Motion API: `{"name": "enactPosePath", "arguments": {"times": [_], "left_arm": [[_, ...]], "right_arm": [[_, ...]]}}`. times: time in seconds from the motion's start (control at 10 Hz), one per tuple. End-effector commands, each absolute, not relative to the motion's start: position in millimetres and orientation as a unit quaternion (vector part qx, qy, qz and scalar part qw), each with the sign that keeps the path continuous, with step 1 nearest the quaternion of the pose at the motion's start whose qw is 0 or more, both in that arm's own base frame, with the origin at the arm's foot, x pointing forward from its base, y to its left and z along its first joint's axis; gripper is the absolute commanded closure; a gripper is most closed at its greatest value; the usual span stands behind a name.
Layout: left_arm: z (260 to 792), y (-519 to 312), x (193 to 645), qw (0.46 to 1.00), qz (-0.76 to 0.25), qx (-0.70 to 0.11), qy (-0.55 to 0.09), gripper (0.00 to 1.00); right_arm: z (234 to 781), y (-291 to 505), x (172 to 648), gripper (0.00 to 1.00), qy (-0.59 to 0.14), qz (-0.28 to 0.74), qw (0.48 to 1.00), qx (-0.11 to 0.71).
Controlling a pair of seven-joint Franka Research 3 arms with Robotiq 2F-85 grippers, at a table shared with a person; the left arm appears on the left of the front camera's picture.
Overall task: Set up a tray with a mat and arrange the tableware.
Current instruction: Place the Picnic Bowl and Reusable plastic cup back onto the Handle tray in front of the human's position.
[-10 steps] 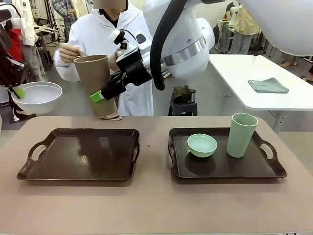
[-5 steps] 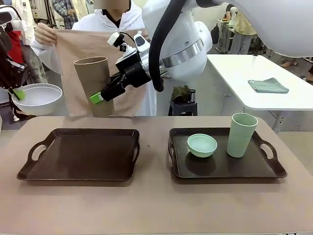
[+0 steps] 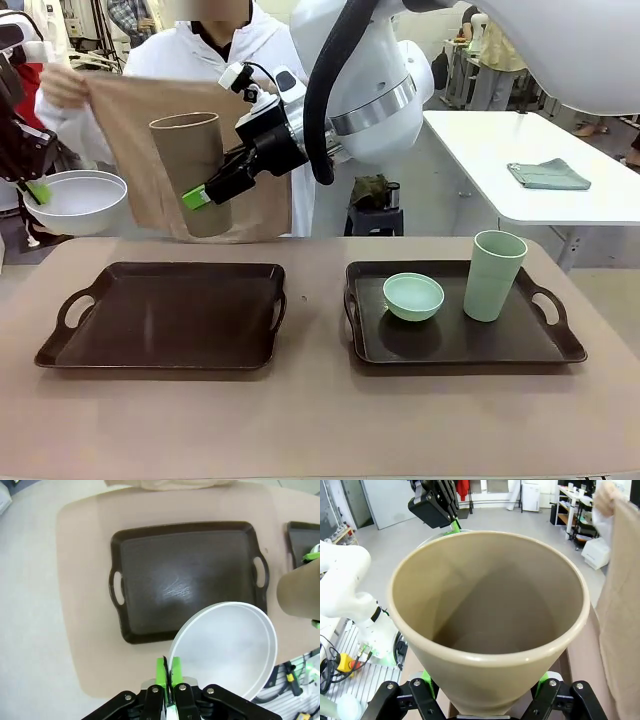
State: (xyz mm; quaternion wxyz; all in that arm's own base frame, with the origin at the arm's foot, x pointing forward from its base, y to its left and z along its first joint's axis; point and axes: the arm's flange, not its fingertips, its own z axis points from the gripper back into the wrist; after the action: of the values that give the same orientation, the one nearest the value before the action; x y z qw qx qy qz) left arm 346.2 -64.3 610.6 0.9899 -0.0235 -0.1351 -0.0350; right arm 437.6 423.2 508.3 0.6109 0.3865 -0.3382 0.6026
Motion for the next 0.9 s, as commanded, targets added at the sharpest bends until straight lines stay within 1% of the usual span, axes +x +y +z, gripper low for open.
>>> {"name": "enactPosePath", "arguments": {"times": [0.0,0.8], "left_arm": [[609.7,-63.2,346.4,0.989,-0.043,-0.035,-0.138,1.00],[609.7,-63.2,346.4,0.989,-0.043,-0.035,-0.138,1.00]], "right_arm": [[507.7,423.5,438.5,1.00,-0.339,0.606,0.605,0.389],[507.7,423.5,438.5,1.00,-0.339,0.606,0.605,0.389]]}}
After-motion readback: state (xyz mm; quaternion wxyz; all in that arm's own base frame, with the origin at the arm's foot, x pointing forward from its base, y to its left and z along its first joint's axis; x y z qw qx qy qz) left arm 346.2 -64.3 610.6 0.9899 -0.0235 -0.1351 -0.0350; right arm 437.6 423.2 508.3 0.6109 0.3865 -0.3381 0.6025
